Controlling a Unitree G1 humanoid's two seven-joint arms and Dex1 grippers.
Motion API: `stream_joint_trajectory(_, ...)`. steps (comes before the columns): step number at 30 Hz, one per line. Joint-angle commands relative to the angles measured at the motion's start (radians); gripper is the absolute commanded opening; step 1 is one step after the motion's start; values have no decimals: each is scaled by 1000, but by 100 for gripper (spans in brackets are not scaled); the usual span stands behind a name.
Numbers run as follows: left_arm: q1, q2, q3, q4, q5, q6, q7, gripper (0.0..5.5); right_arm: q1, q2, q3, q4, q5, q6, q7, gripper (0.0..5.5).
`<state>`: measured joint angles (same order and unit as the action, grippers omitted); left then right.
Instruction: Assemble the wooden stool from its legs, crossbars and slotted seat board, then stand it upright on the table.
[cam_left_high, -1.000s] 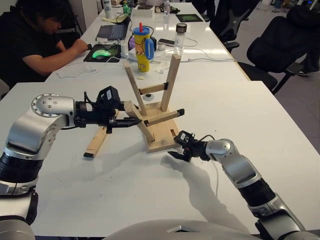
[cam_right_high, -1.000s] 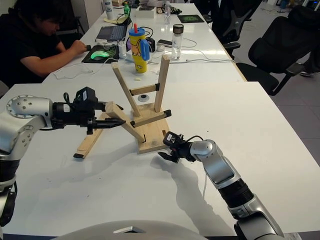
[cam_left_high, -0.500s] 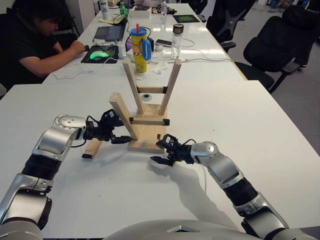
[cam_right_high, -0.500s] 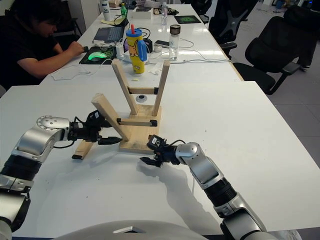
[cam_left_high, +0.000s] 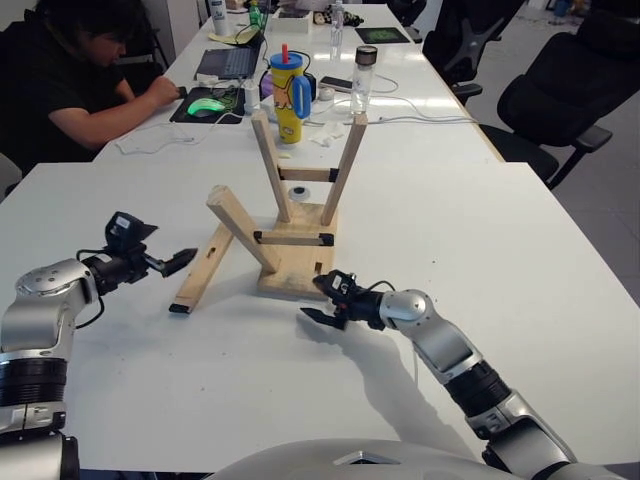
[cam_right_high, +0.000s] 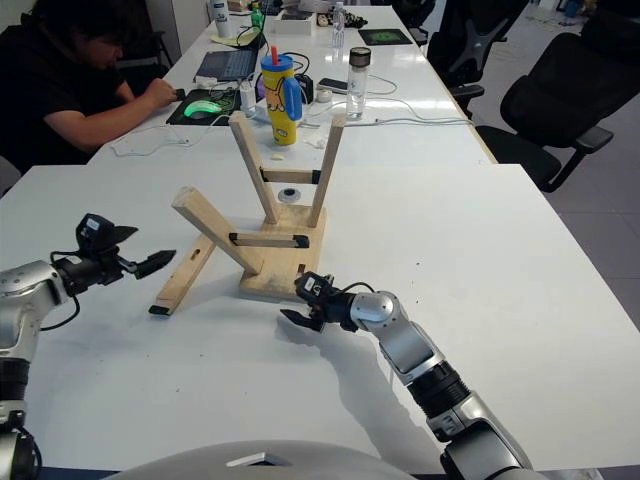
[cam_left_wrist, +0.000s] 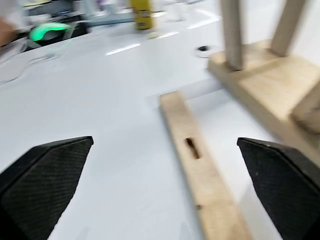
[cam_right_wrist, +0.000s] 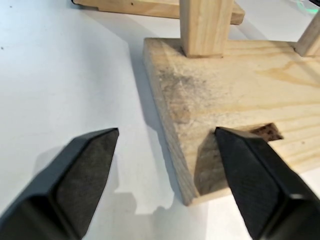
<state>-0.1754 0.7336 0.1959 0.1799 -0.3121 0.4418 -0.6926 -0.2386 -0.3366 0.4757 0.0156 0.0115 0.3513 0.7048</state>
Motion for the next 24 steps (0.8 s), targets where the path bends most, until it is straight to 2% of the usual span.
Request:
stream_joint_trajectory(1, 31, -51, -49, -54, 15, 118, 58, 539, 69, -56, 21, 34, -4, 118, 50, 357)
stream_joint_trajectory(9, 64, -48, -99, -165, 8, 293, 64, 539, 107, -79, 36, -67, 79, 242, 105, 357)
stream_joint_trajectory(18, 82, -62, -185, -91, 95, 322, 98, 539, 69, -32, -1, -37, 66, 170, 26, 357)
stream_joint_trajectory(21, 70, -83, -180, -65, 93, 319, 110, 539, 66, -20, -16, -41, 71, 145, 15, 357)
stream_joint_trajectory(24, 68, -112, -169, -21, 87, 306, 125, 493, 70, -5, -46, -79, 78, 64, -3, 357)
